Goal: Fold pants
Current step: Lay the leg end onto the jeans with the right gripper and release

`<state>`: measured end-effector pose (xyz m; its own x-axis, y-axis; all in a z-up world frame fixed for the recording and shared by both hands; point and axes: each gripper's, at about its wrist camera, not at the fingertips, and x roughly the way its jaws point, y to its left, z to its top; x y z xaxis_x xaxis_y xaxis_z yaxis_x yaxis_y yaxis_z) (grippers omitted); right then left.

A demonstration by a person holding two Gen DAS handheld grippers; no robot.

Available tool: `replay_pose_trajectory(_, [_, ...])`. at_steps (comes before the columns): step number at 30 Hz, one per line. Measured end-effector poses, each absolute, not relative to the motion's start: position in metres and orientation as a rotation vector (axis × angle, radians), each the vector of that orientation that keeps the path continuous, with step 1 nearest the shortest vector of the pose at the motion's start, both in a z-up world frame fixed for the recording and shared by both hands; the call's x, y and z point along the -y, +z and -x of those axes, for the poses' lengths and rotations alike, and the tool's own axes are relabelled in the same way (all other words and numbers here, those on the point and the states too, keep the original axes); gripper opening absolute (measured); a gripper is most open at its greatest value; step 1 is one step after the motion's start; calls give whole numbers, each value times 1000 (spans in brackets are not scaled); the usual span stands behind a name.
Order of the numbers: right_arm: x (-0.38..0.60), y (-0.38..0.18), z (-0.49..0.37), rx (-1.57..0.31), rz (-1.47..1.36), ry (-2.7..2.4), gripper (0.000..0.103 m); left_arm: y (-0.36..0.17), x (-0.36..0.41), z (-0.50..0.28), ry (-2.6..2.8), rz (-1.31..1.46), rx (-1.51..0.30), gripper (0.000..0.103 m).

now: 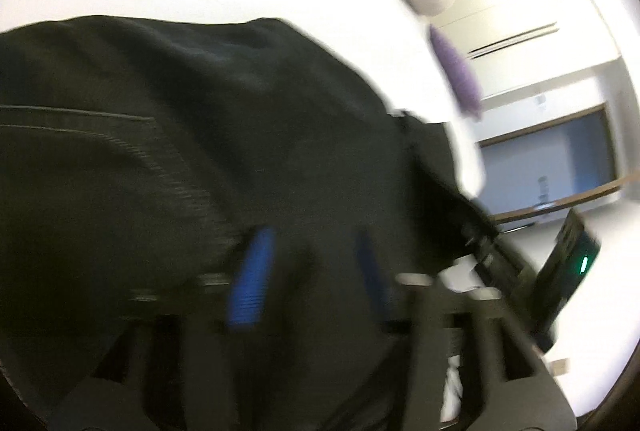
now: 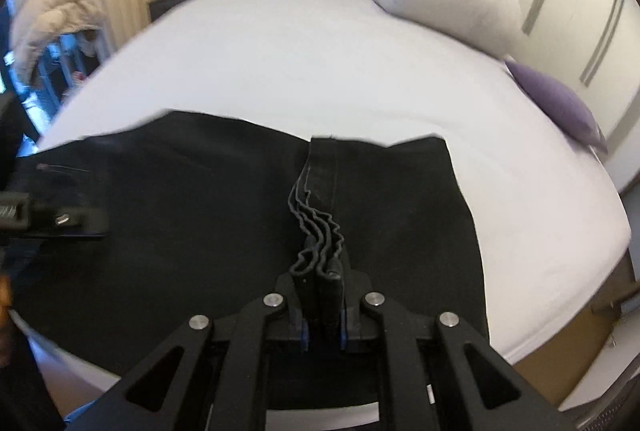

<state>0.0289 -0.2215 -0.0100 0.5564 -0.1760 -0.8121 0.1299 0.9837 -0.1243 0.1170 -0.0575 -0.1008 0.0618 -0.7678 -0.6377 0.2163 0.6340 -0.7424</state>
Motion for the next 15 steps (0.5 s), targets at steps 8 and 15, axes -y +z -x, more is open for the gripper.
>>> replay_pose_trajectory(8, [137,-16,-15,-971,91,-16,11,-104,47,-137,-855,729,-1346,86])
replay_pose_trajectory(15, [112,-23,-4,-959,92,48,11,-104,36,-151,-847,757,-1393,86])
